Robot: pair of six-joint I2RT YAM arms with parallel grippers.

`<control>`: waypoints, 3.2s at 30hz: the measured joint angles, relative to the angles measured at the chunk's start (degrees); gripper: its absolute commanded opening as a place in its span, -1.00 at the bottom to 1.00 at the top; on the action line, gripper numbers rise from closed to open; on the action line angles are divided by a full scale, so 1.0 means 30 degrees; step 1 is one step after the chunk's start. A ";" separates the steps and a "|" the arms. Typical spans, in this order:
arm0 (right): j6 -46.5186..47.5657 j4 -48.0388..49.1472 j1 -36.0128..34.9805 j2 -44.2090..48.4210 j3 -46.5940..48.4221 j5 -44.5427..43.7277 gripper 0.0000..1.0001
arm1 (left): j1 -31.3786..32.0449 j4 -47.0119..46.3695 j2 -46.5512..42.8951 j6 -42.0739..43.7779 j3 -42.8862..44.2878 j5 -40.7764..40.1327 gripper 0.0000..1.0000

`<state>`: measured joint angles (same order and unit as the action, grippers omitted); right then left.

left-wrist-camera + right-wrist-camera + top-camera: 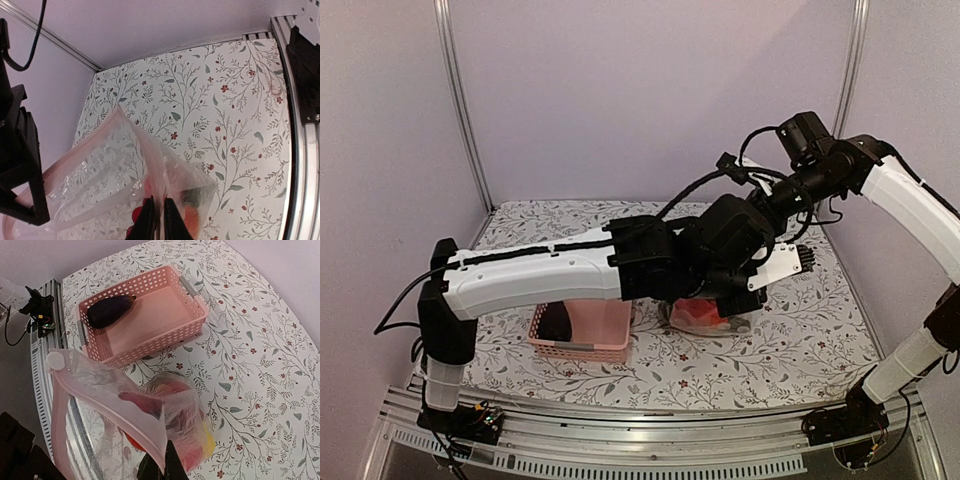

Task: Place the food in the zip-top bag and seal the zipper
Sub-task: Adjust the zipper food storage bag at the center of the board, then adjust the fake vegetable in the bin.

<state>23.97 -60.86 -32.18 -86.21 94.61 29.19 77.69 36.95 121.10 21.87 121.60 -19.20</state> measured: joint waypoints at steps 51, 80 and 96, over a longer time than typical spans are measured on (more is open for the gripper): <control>0.0087 0.4014 0.2361 0.2426 -0.5566 0.4466 -1.00 | -0.6069 0.4007 -1.1169 -2.4633 -1.9963 -0.3934 0.46; 0.0080 0.4102 0.2361 0.2761 -0.6309 0.4452 -1.00 | -0.8495 0.0940 -0.5901 -2.1944 -1.7653 -0.2805 -0.01; 0.0058 0.4109 0.2361 0.2739 -0.6302 0.4299 -1.00 | -0.8765 0.0831 -0.5982 -2.0473 -1.7245 -0.2827 0.68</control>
<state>24.14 -48.53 -25.10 -78.00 75.70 42.09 51.40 39.44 103.15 -39.55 69.87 -27.68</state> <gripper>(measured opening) 0.006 0.819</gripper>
